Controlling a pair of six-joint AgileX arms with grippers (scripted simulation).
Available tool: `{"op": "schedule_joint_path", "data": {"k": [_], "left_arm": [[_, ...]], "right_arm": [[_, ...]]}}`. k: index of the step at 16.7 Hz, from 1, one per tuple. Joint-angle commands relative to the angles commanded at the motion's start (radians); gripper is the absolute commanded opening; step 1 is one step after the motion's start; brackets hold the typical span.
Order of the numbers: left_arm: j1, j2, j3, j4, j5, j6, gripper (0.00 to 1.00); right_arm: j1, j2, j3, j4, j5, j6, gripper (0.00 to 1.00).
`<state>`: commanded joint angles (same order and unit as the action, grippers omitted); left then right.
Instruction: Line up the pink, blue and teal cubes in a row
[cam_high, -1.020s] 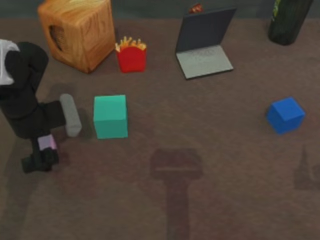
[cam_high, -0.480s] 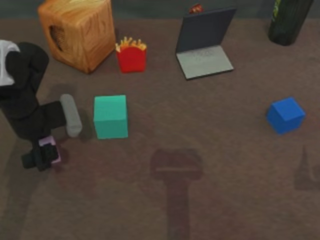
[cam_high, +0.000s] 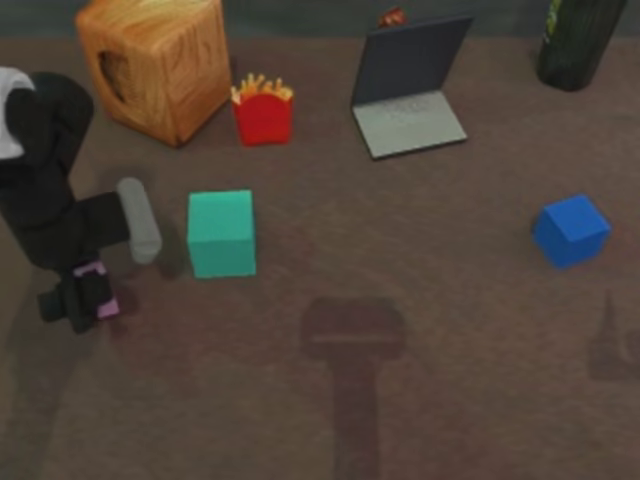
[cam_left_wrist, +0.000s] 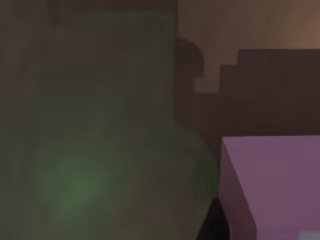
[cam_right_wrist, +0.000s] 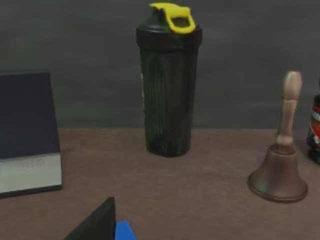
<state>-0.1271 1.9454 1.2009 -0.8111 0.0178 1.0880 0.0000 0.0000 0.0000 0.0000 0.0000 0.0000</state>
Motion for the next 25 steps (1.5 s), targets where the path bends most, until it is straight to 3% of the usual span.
{"op": "schedule_joint_path", "data": {"k": [5,13,16,22,25], "left_arm": [[0.01,-0.074,0.104,-0.196,-0.002,0.0,0.0],[-0.029,-0.06,0.156,-0.238,-0.002,-0.019,0.0],[-0.156,0.029,0.287,-0.297,-0.002,-0.086,0.0],[-0.581,0.268,0.714,-0.466,0.0,-0.288,0.0],[-0.742,0.355,0.872,-0.528,-0.001,-0.379,0.0]], "right_arm": [[0.0,0.0,0.0,0.0,0.0,0.0,1.0],[0.0,0.0,0.0,0.0,0.0,0.0,1.0],[0.0,0.0,0.0,0.0,0.0,0.0,1.0],[0.0,0.0,0.0,0.0,0.0,0.0,1.0],[0.0,0.0,0.0,0.0,0.0,0.0,1.0]]}}
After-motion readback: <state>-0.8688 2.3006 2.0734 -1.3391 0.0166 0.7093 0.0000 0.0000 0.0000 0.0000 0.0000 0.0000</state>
